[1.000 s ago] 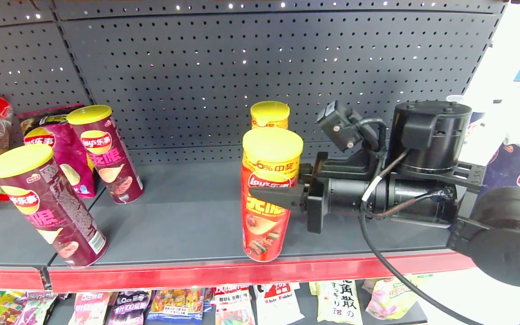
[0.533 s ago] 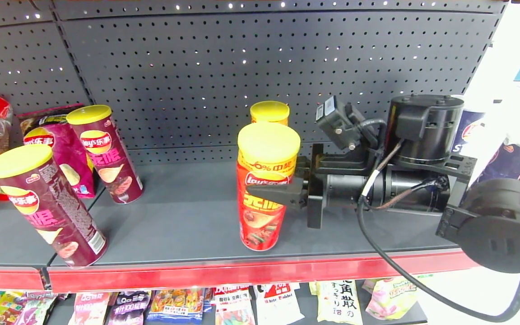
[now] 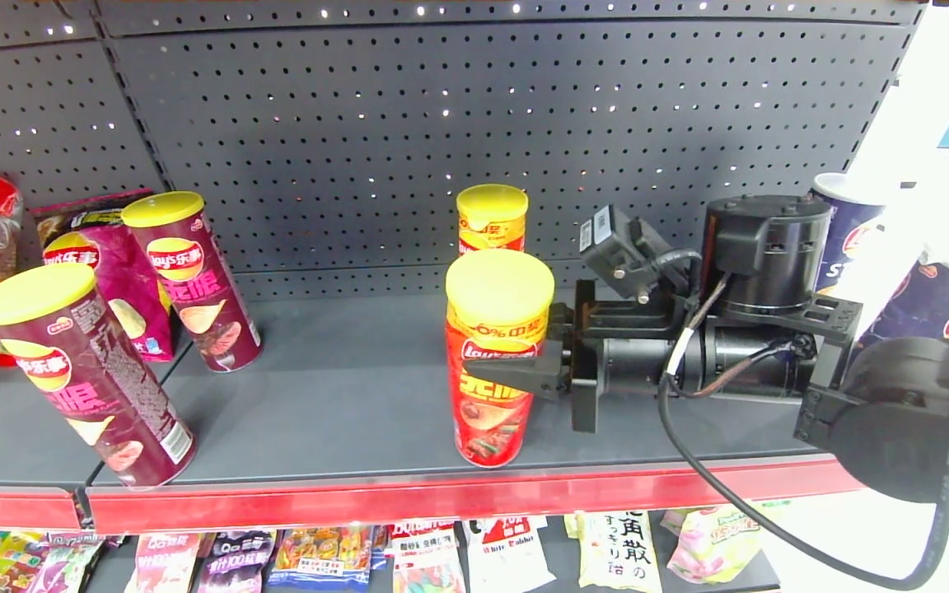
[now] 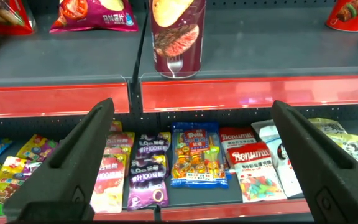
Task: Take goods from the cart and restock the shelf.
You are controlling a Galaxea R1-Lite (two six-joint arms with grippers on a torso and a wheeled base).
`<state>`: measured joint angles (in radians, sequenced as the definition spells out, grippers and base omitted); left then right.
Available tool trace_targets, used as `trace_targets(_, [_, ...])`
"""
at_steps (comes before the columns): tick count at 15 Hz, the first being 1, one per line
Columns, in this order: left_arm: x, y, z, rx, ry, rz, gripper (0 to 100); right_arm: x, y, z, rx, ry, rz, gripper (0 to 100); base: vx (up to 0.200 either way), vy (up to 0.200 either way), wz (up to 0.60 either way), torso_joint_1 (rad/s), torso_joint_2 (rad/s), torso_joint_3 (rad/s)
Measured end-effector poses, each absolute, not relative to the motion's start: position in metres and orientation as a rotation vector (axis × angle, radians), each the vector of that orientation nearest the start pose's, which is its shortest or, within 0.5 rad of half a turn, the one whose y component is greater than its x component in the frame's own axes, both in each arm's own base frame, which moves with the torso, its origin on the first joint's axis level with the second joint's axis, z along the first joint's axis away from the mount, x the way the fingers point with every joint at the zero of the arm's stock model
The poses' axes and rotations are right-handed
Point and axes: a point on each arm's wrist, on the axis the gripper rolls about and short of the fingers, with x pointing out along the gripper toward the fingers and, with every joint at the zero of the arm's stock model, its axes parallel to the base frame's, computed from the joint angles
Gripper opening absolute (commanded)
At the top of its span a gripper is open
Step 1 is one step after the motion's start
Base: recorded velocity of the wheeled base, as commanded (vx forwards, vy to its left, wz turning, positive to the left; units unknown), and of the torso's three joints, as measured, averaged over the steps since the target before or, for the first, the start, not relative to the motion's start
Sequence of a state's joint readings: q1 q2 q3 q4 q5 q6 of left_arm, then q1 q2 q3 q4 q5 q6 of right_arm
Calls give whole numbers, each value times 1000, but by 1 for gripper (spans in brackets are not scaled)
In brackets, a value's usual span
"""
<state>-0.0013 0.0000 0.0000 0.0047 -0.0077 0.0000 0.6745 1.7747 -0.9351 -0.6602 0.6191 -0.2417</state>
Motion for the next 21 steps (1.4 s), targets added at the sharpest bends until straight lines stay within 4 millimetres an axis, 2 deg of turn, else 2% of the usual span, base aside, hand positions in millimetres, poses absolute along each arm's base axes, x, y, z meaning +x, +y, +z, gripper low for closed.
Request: trace_targets(21, [-23,0,75,0,4,-9,100,248,232,189,-209,54,1345,0,0,0,0,0,0,0])
